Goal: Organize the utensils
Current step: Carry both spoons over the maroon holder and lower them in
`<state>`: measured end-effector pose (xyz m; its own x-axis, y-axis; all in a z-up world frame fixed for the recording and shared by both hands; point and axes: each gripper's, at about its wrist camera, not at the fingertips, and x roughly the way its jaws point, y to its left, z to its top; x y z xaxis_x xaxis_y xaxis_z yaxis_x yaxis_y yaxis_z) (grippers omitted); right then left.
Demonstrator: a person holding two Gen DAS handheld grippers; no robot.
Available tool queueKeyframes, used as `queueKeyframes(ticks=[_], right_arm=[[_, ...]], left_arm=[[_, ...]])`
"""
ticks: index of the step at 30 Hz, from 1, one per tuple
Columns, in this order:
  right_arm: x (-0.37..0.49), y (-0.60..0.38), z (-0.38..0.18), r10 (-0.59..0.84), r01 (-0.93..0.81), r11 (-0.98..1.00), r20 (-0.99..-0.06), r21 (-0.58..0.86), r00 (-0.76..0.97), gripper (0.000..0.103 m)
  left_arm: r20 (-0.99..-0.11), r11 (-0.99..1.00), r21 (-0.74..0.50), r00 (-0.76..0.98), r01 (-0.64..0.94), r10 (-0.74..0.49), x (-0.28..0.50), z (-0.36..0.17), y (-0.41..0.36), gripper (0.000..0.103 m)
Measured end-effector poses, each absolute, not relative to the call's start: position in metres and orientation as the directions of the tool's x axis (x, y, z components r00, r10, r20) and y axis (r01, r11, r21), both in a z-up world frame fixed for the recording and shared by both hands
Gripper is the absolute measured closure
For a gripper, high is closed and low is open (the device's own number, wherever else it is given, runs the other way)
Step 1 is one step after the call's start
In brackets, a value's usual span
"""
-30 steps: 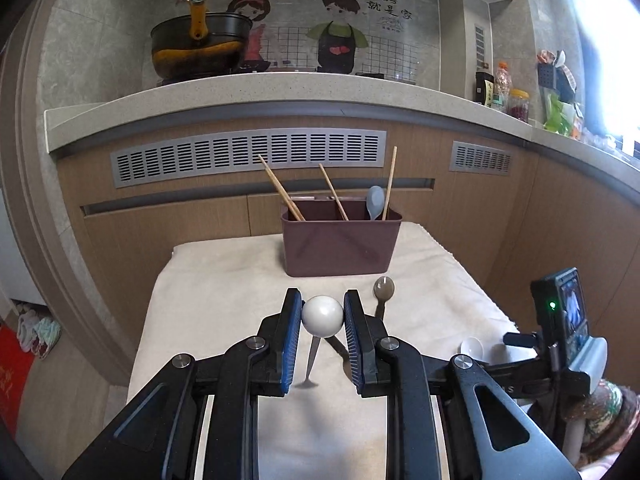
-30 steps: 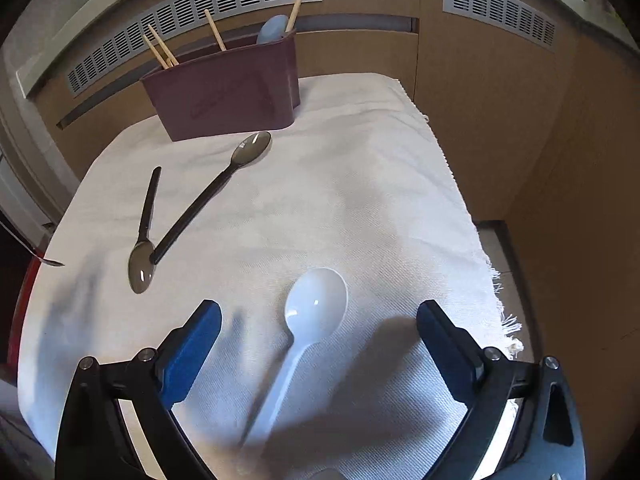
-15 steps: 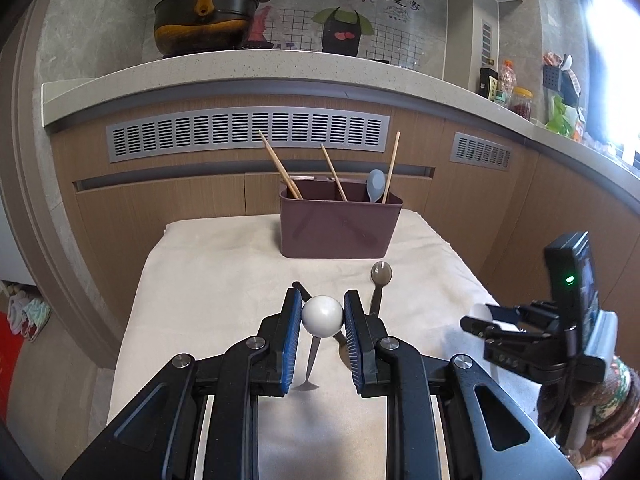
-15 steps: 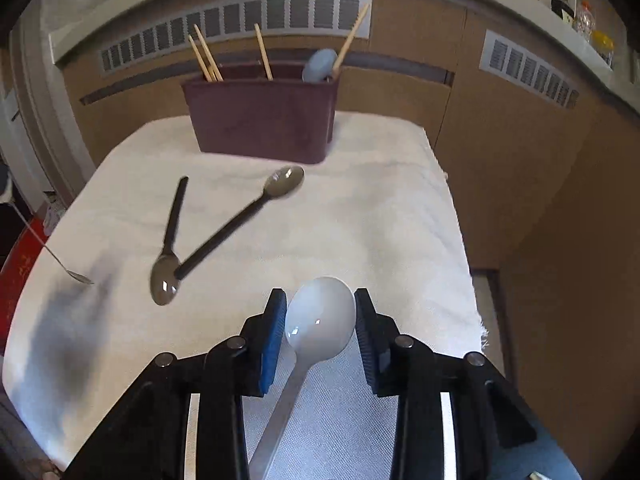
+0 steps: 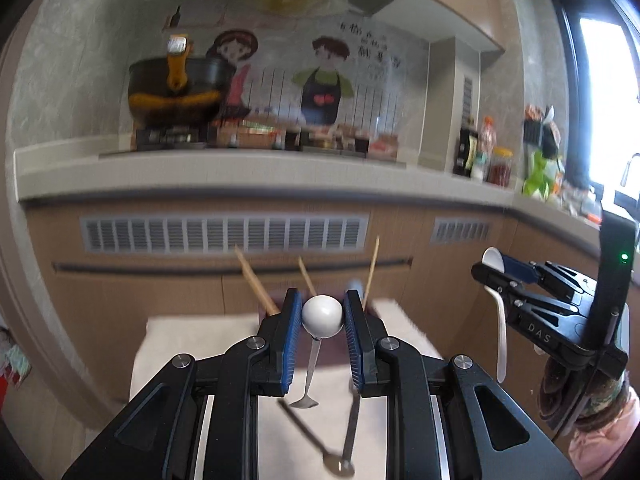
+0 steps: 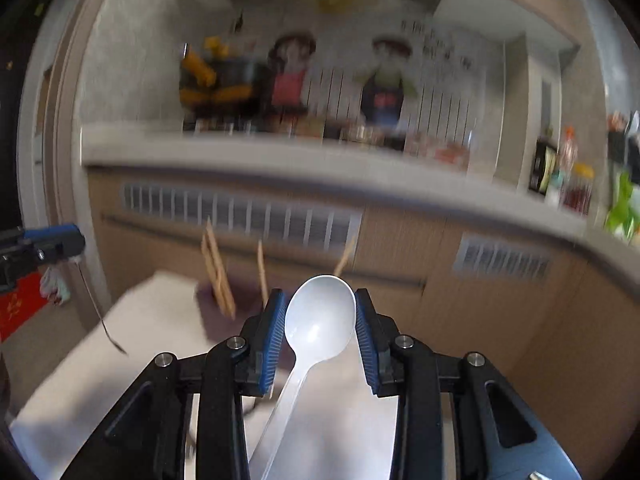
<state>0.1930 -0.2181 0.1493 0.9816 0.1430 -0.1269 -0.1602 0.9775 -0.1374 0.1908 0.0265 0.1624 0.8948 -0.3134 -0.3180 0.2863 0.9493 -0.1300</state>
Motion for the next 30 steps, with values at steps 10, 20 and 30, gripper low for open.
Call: queueKeyframes(ticks=[10, 20, 30], right_arm=[[0.283, -0.198, 0.201, 0.126, -0.123, 0.983, 0.013, -0.136, 0.992, 0.070], [0.368, -0.170, 0.146, 0.108, -0.127, 0.979, -0.123, -0.157, 0.987, 0.070], [0.417, -0.167, 0.089, 0.089, -0.125, 0.982, -0.239, -0.140, 0.967, 0.070]], left_arm=[[-0.259, 0.944, -0.163, 0.911, 0.285, -0.320, 0.290, 0.206, 0.024, 0.080], [-0.330, 0.945, -0.181, 0.888, 0.273, -0.320, 0.359, 0.166, 0.014, 0.081], [-0.416, 0.940, -0.220, 0.846, 0.262, -0.334, 0.400, 0.108, 0.006, 0.080]])
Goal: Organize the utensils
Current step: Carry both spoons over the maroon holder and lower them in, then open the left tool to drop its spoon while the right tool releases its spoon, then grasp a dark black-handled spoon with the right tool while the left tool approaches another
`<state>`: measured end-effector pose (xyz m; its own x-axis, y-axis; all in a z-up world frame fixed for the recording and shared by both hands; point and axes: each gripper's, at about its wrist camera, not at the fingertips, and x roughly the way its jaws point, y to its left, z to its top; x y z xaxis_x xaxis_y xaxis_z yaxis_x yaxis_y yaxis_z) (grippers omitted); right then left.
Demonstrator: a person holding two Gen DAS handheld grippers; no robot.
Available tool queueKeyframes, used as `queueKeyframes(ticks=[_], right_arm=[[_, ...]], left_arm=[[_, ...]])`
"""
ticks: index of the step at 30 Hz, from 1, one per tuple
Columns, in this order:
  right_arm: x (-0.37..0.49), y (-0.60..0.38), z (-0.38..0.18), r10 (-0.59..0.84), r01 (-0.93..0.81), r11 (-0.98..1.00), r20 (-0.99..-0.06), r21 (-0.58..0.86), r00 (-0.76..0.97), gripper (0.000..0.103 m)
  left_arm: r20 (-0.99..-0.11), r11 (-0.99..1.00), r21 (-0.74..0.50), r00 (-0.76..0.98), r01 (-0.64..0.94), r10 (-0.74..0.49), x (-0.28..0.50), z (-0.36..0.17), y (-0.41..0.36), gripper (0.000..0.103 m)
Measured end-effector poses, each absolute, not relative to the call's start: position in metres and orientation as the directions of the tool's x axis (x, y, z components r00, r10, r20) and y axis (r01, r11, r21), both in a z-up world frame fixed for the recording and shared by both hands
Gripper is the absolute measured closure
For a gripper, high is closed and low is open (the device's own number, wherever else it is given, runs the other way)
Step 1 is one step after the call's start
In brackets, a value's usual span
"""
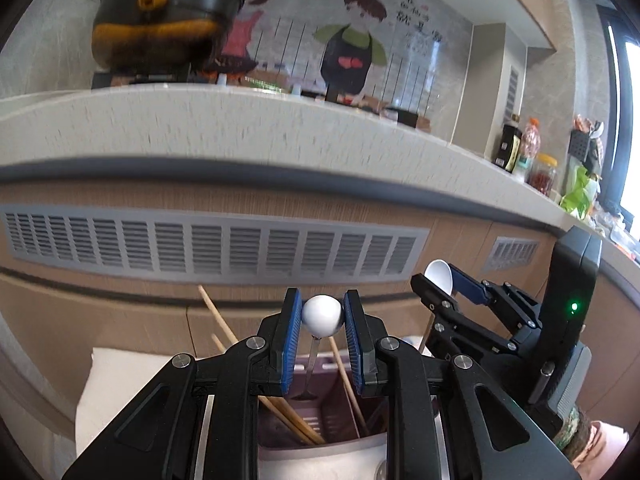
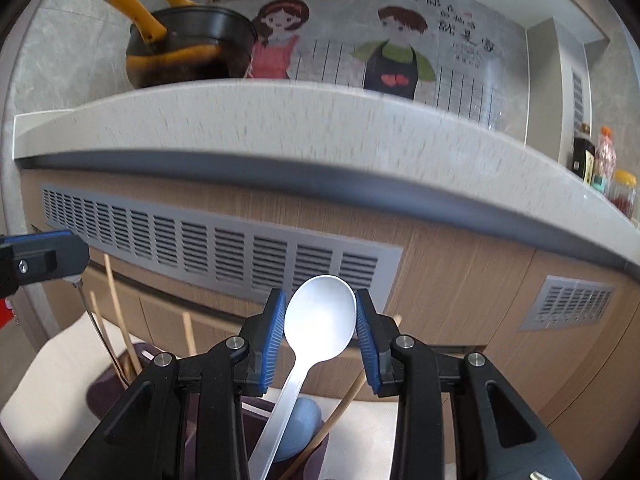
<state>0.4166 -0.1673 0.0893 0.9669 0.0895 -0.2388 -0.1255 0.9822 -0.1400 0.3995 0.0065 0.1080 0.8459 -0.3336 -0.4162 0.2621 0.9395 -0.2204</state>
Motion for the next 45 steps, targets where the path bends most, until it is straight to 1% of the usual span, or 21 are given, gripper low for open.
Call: queueKeyframes(ticks=[8, 10, 12, 13, 14, 15, 16, 18, 20, 22, 25, 28, 30, 32, 34, 38, 42, 45], right_arm=[[0.429, -0.163, 0.058, 0.076, -0.119, 0.981, -0.259, -0.153, 0.963, 0.070], [0.430, -0.163, 0.050, 0.082, -0.129, 0.980, -0.276, -0.154, 0.958, 0.070], [0.430, -0.162, 0.044, 0.096, -0.149, 0.976, -0.301, -0.157, 0.949, 0.067], [0.430, -0.162, 0.041, 0.109, -0.167, 0.974, -0.322, -0.156, 0.940, 0.054], [0.430, -0.164, 0.039, 0.122, -0.183, 0.971, -0.339, -0.154, 0.933, 0.034], [0.427, -0.164, 0.038, 0.122, -0.184, 0.971, -0.340, -0.154, 0.933, 0.027], [0.421, -0.166, 0.039, 0.116, -0.174, 0.972, -0.325, -0.158, 0.939, 0.022], [0.408, -0.168, 0.044, 0.109, -0.167, 0.971, -0.303, -0.173, 0.947, 0.018], [0.393, -0.172, 0.051, 0.104, -0.162, 0.970, -0.293, -0.181, 0.950, 0.012], [0.377, -0.178, 0.056, 0.100, -0.159, 0.970, -0.295, -0.183, 0.950, 0.008], [0.353, -0.179, 0.057, 0.085, -0.156, 0.968, -0.327, -0.197, 0.941, 0.007], [0.330, -0.177, 0.044, 0.089, -0.178, 0.966, -0.408, -0.186, 0.909, 0.007], [0.319, -0.175, 0.036, 0.098, -0.197, 0.965, -0.461, -0.171, 0.882, 0.007], [0.310, -0.170, 0.017, 0.104, -0.211, 0.966, -0.523, -0.148, 0.846, 0.007], [0.304, -0.164, -0.005, 0.109, -0.217, 0.969, -0.584, -0.118, 0.804, 0.007], [0.310, -0.154, -0.043, 0.113, -0.213, 0.975, -0.682, -0.064, 0.722, 0.007], [0.323, -0.144, -0.063, 0.096, -0.174, 0.984, -0.731, -0.032, 0.676, 0.007], [0.331, -0.134, -0.072, 0.091, -0.169, 0.985, -0.745, -0.030, 0.660, 0.012]], left_arm=[[-0.477, 0.942, -0.224, 0.815, 0.249, -0.329, 0.409, 0.083, 0.000, 0.080], [-0.486, 0.942, -0.228, 0.809, 0.247, -0.330, 0.411, 0.079, 0.000, 0.080], [-0.493, 0.941, -0.230, 0.804, 0.247, -0.332, 0.411, 0.076, -0.002, 0.079], [-0.495, 0.942, -0.229, 0.803, 0.247, -0.331, 0.411, 0.075, -0.004, 0.078], [-0.497, 0.942, -0.230, 0.802, 0.246, -0.331, 0.411, 0.074, -0.004, 0.075], [-0.498, 0.940, -0.236, 0.800, 0.246, -0.334, 0.411, 0.074, -0.004, 0.066], [-0.494, 0.938, -0.245, 0.801, 0.244, -0.337, 0.410, 0.075, -0.003, 0.057], [-0.474, 0.936, -0.257, 0.813, 0.239, -0.338, 0.403, 0.079, 0.001, 0.052], [-0.452, 0.938, -0.256, 0.829, 0.234, -0.330, 0.391, 0.086, 0.005, 0.049], [-0.437, 0.942, -0.250, 0.842, 0.225, -0.317, 0.378, 0.092, 0.011, 0.040], [-0.448, 0.960, -0.209, 0.855, 0.185, -0.262, 0.357, 0.092, 0.017, 0.033], [-0.488, 0.977, -0.153, 0.849, 0.148, -0.205, 0.336, 0.079, 0.019, 0.027], [-0.521, 0.985, -0.120, 0.837, 0.124, -0.168, 0.322, 0.064, 0.020, 0.026], [-0.578, 0.990, -0.092, 0.804, 0.105, -0.139, 0.309, 0.042, 0.022, 0.026], [-0.634, 0.992, -0.089, 0.763, 0.087, -0.124, 0.297, 0.019, 0.026, 0.026], [-0.717, 0.996, -0.077, 0.692, 0.044, -0.085, 0.276, -0.020, 0.038, 0.025], [-0.755, 0.995, -0.097, 0.650, 0.017, -0.085, 0.255, -0.043, 0.051, 0.025], [-0.764, 0.995, -0.104, 0.639, 0.003, -0.082, 0.247, -0.050, 0.057, 0.024]])
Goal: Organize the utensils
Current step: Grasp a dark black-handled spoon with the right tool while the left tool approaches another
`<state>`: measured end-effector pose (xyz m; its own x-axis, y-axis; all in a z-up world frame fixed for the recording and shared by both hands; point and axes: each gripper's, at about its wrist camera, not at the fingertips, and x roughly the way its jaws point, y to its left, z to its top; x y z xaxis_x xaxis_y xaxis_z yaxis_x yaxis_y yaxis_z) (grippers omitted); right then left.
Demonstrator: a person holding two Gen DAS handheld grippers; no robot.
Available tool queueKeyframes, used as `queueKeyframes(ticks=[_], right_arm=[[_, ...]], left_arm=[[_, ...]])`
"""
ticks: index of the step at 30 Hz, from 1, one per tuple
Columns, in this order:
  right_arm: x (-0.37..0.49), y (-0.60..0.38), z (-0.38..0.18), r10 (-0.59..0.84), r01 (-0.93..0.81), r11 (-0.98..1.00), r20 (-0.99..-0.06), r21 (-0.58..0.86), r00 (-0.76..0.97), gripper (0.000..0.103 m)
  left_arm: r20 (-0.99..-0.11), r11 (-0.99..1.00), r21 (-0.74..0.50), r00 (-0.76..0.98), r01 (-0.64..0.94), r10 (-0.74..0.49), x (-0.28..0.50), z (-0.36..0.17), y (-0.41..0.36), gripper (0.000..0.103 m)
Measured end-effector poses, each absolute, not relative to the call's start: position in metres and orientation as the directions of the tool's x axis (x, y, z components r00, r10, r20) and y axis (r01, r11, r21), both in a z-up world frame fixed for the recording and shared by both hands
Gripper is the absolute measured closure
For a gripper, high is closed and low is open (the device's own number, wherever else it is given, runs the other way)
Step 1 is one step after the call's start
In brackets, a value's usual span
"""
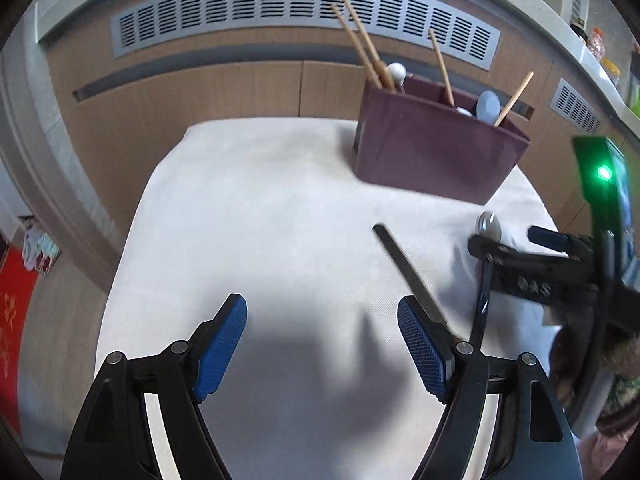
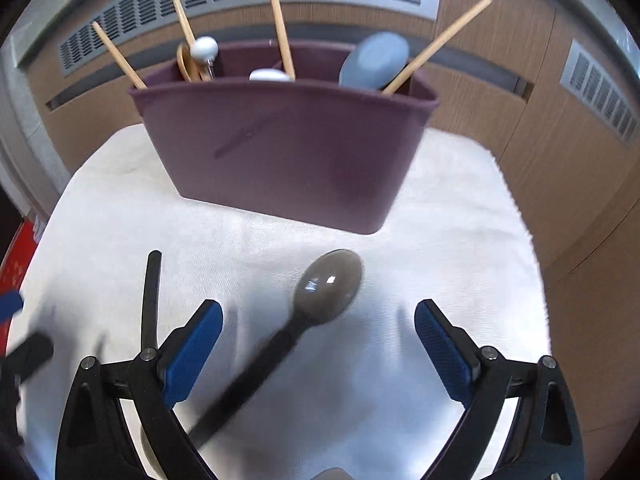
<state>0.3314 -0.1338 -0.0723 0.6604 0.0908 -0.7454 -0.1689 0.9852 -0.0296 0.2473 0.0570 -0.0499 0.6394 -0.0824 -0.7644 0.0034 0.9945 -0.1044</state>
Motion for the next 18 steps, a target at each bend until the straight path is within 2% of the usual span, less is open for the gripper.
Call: queueKeyframes(ticks=[1, 4, 7, 9, 10, 13, 18], right_arm=[[0.333, -0.131, -0.075, 0.089, -0.174, 0.984, -0.749, -0.036, 0.657, 0.015], [0.338, -0.127, -0.084, 0.107, -0.201, 0.979, -0.772, -0.028, 0.627, 0.033], [0.336, -0.129, -0.083, 0.128, -0.218, 0.976, -0.763, -0.018, 0.634, 0.039], [0.334, -0.130, -0.081, 0.144, -0.239, 0.971, -0.761, -0.015, 0.633, 0.053], [0.332, -0.131, -0.080, 0.157, -0.259, 0.966, -0.762, -0.014, 0.628, 0.066], [0.325, -0.137, -0.077, 0.182, -0.292, 0.956, -0.766, -0.008, 0.616, 0.086], [0.305, -0.159, -0.075, 0.220, -0.318, 0.948, -0.767, 0.022, 0.602, 0.091]], left_arm=[[-0.765, 0.994, -0.105, 0.639, -0.004, -0.078, 0.246, -0.052, 0.059, 0.023], [-0.771, 0.993, -0.119, 0.632, -0.024, -0.077, 0.243, -0.059, 0.068, 0.023], [-0.777, 0.990, -0.138, 0.624, -0.037, -0.085, 0.244, -0.064, 0.074, 0.023], [-0.781, 0.987, -0.153, 0.618, -0.046, -0.092, 0.244, -0.067, 0.077, 0.023], [-0.784, 0.986, -0.157, 0.613, -0.047, -0.096, 0.244, -0.068, 0.077, 0.023], [-0.793, 0.987, -0.158, 0.601, -0.041, -0.102, 0.245, -0.070, 0.074, 0.022], [-0.804, 0.990, -0.141, 0.585, -0.012, -0.108, 0.247, -0.073, 0.061, 0.022]])
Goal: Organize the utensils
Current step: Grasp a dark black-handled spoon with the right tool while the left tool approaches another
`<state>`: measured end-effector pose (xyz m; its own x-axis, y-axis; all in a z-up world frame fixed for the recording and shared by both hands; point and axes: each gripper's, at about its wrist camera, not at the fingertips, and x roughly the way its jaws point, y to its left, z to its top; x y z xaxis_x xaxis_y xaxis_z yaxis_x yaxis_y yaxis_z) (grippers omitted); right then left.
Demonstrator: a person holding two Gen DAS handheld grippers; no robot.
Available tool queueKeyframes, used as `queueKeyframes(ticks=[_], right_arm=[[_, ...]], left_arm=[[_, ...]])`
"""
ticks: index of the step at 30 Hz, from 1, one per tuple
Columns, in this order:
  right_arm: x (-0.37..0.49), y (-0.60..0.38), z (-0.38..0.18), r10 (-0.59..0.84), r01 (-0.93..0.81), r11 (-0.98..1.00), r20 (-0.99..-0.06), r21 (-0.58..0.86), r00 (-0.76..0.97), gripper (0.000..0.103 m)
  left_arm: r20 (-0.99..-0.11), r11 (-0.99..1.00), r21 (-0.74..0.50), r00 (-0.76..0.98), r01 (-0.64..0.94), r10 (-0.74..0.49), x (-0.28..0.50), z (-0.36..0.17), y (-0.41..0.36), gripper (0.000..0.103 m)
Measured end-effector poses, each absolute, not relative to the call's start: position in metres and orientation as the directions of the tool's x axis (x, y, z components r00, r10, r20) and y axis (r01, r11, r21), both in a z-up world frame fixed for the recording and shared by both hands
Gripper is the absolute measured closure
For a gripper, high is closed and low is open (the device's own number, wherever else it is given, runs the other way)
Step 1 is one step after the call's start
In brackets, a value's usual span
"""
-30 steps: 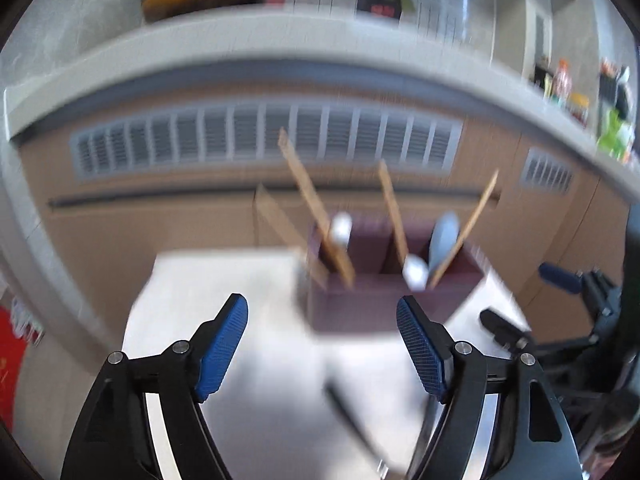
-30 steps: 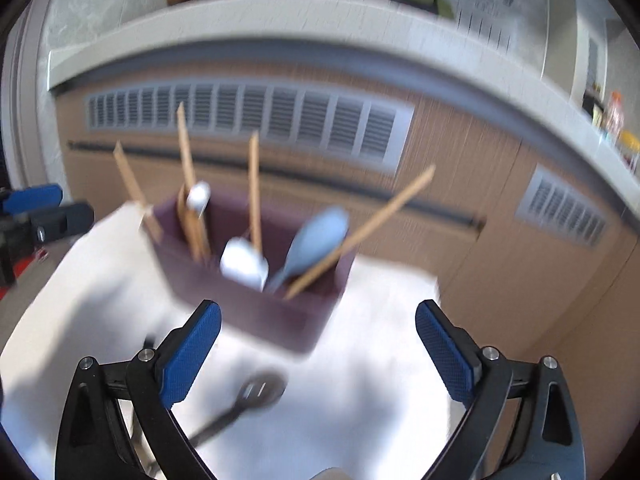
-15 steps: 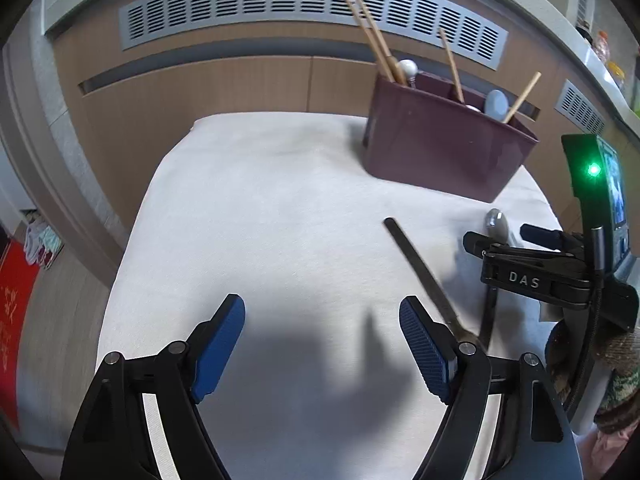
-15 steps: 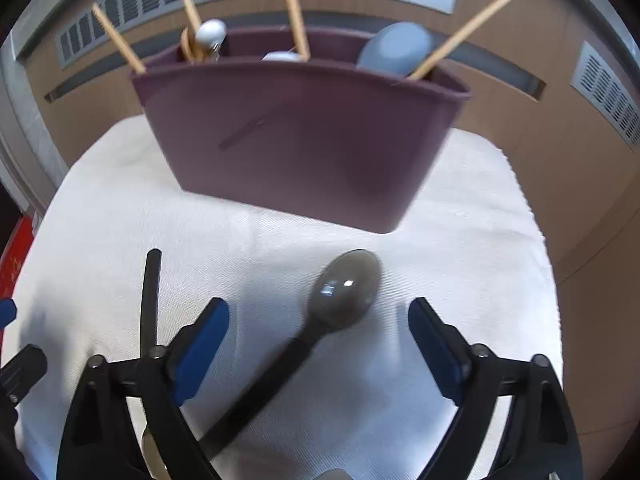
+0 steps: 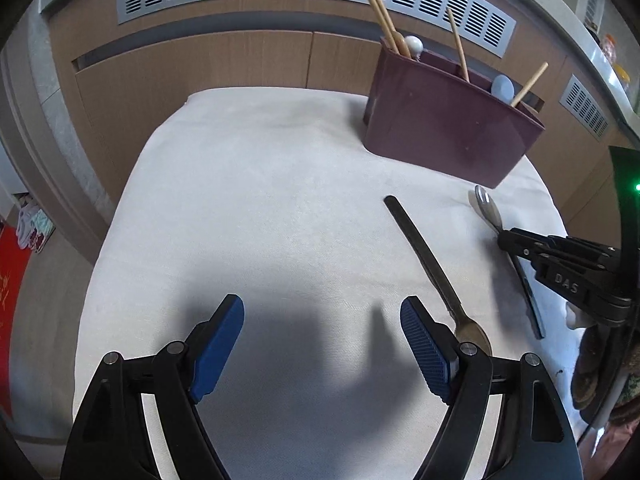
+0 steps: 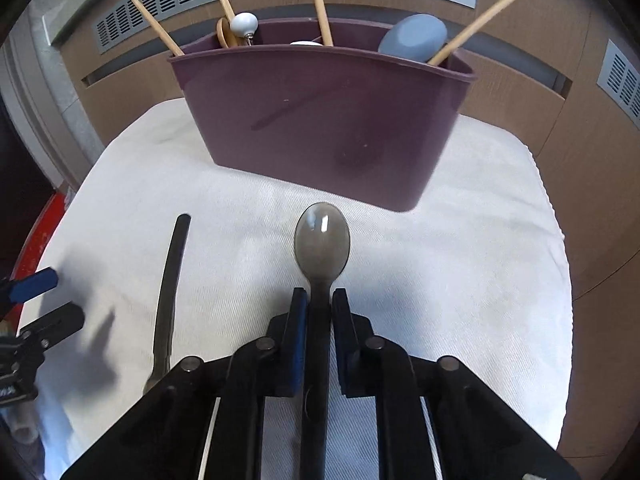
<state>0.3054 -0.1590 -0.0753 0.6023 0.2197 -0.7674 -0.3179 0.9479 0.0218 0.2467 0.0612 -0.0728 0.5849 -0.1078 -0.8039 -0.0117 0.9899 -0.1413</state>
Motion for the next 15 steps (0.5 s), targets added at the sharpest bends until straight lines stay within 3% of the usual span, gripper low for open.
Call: queueKeyframes(ticks=[10, 12, 14, 15], right_arm=[[0.299, -0.181, -0.070, 0.242, -0.331, 0.943, -0.741, 0.029, 0.626, 0.090], [0.310, -0.178, -0.066, 0.252, -0.341, 0.940, -0.735, 0.031, 0.629, 0.078], [0.320, -0.173, -0.064, 0.242, -0.328, 0.944, -0.727, 0.024, 0.642, 0.059], [0.326, -0.171, -0.065, 0.234, -0.322, 0.947, -0.728, 0.020, 0.644, 0.057]], left_arm=[[-0.821, 0.993, -0.107, 0.558, 0.054, -0.119, 0.244, -0.072, 0.030, 0.022], [-0.825, 0.993, -0.098, 0.553, 0.059, -0.115, 0.243, -0.072, 0.027, 0.022], [-0.828, 0.994, -0.090, 0.550, 0.060, -0.108, 0.241, -0.072, 0.026, 0.021], [-0.830, 0.994, -0.087, 0.548, 0.060, -0.106, 0.241, -0.072, 0.026, 0.021]])
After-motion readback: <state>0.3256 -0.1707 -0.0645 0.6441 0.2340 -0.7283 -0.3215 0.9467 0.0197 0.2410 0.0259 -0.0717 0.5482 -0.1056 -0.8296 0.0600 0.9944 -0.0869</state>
